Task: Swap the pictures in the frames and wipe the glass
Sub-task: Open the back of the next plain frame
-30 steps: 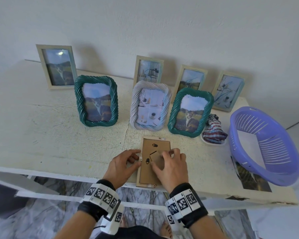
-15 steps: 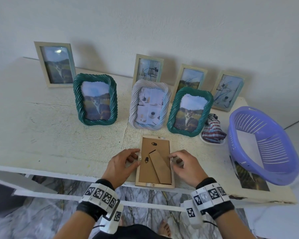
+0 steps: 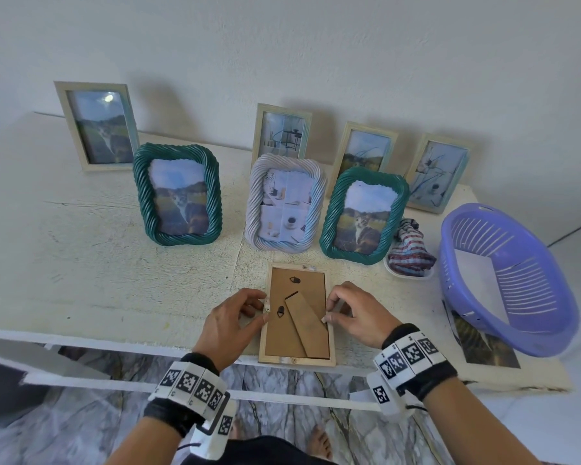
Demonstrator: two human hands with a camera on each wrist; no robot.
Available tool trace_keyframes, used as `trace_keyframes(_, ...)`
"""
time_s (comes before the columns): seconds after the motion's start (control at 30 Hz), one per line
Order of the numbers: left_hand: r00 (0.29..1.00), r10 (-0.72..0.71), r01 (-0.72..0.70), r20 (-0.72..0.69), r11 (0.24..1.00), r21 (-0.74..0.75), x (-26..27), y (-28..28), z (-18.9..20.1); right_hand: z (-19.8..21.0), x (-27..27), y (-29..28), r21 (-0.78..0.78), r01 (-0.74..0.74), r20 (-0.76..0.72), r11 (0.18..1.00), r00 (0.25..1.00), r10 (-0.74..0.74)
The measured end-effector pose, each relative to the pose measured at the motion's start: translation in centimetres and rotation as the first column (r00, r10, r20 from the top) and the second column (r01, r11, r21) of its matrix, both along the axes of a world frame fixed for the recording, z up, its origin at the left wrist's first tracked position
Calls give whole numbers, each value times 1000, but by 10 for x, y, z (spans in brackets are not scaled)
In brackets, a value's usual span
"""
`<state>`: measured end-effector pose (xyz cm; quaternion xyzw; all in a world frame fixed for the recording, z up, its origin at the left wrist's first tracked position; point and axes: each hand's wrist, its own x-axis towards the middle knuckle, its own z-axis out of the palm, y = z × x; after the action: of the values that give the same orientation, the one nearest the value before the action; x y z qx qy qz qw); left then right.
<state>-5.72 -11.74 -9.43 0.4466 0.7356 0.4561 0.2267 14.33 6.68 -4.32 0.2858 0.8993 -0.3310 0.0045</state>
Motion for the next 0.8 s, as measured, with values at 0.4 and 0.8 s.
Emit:
trace_keyframes(0.4, 989, -73, 73, -127, 997, -1, 2, 1, 1, -6, -7, -10, 78, 53, -2, 996, 999, -53)
trace_keyframes(0.8, 992, -78, 75, -95, 997, -29, 3, 1, 5, 7, -15, -3, 171, 53, 43, 984, 997, -61)
